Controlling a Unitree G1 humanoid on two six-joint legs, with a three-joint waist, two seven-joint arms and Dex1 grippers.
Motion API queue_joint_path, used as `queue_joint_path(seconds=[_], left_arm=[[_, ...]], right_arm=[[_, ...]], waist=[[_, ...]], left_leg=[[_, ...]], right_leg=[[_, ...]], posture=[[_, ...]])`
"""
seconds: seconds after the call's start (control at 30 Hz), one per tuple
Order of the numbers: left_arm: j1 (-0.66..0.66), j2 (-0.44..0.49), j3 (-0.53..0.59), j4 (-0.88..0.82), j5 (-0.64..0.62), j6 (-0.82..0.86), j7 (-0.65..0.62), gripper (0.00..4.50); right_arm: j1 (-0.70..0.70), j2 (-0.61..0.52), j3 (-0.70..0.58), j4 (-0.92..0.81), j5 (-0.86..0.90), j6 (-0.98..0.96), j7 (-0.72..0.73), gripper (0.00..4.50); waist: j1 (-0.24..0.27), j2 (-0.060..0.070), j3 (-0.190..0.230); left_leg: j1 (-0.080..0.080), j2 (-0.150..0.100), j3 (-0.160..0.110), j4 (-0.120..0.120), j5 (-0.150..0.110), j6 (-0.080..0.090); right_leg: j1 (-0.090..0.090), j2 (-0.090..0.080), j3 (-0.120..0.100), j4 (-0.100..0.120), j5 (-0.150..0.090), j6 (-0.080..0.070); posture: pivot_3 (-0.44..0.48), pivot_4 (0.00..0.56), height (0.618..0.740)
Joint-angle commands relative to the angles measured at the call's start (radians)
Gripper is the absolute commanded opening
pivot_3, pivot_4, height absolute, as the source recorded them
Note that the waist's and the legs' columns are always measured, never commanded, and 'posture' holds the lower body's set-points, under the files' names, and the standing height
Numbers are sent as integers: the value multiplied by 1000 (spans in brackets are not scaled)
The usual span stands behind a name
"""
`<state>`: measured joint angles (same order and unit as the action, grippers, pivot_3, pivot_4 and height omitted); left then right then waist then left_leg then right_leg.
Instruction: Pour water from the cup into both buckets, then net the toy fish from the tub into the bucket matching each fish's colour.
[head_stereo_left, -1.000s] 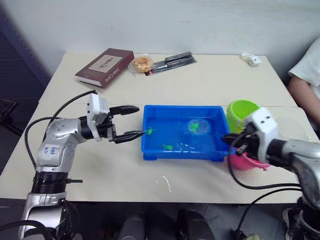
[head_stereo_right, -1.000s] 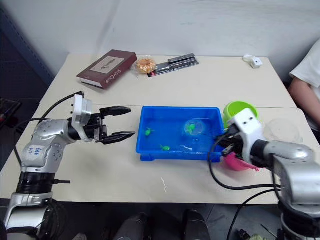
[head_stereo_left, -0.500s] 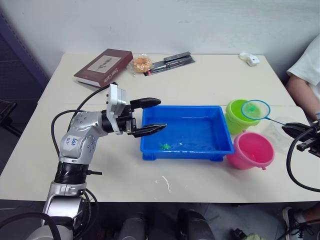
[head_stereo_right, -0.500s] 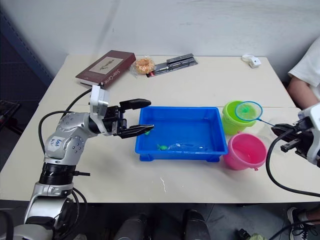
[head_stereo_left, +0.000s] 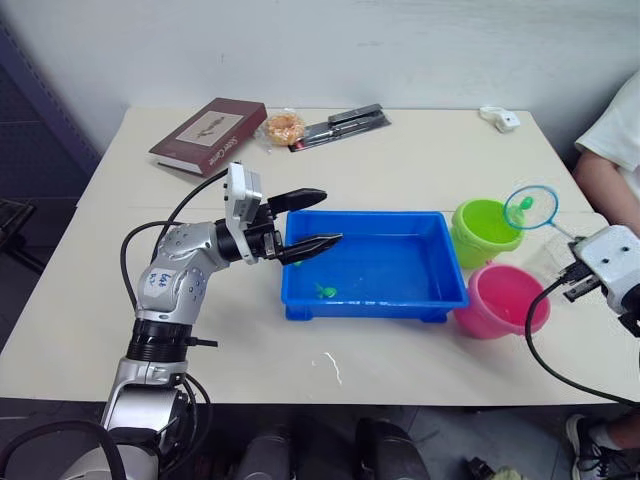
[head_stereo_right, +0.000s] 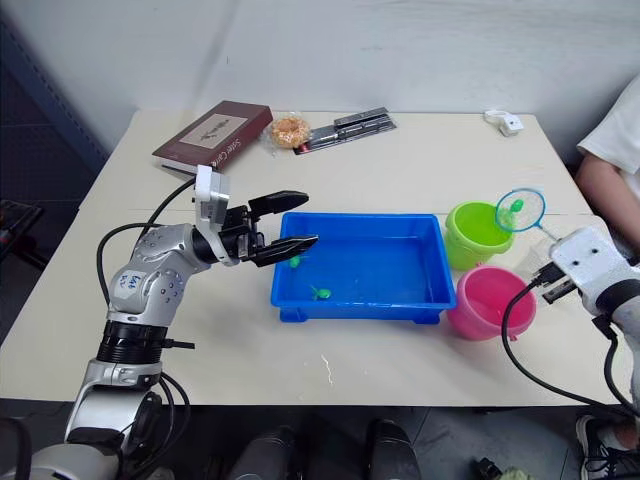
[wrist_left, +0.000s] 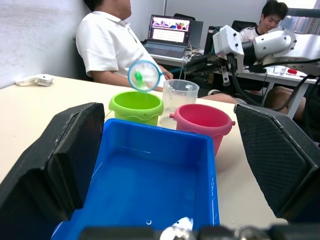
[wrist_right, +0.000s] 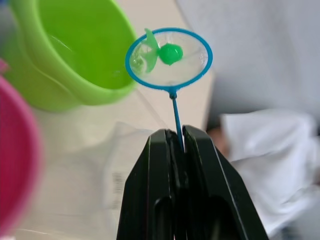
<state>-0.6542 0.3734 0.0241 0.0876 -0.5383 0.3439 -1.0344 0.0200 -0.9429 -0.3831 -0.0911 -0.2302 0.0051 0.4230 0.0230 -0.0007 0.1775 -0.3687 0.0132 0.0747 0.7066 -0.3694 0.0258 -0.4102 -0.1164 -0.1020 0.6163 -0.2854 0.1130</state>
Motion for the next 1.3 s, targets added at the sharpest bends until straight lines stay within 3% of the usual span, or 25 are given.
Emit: queue_joint_path(seconds=[0.03, 0.37, 1.17, 1.3], left_arm=[[-5, 0, -2, -25, 3, -16, -1, 4457], [-16, -24, -5, -8, 14, -40, 6, 4457], [-5, -34, -5, -4, 12, -39, -3, 4457], [-2, -20, -1, -1, 22, -49, -11, 4457]], right_arm=[[18, -66, 37, 61, -157, -175, -113, 0], [36, -149, 128, 116, -458, -301, -313, 0], [104, -147, 95, 84, -435, -356, -314, 0], [57, -118, 16, 85, -352, -302, -309, 0]], waist=[[0, 0, 0], [1, 0, 0], [1, 0, 0], [0, 0, 0]], left_leg=[[0, 0, 0, 0, 0, 0], [0, 1, 0, 0, 0, 0], [-1, 1, 0, 0, 0, 0], [0, 1, 0, 0, 0, 0]], right_leg=[[0, 0, 0, 0, 0, 0], [0, 0, 0, -1, 0, 0], [1, 0, -1, -2, 0, 0], [1, 0, 0, -1, 0, 0]], posture=[[0, 150, 740], [0, 150, 740], [0, 150, 740], [0, 150, 740]])
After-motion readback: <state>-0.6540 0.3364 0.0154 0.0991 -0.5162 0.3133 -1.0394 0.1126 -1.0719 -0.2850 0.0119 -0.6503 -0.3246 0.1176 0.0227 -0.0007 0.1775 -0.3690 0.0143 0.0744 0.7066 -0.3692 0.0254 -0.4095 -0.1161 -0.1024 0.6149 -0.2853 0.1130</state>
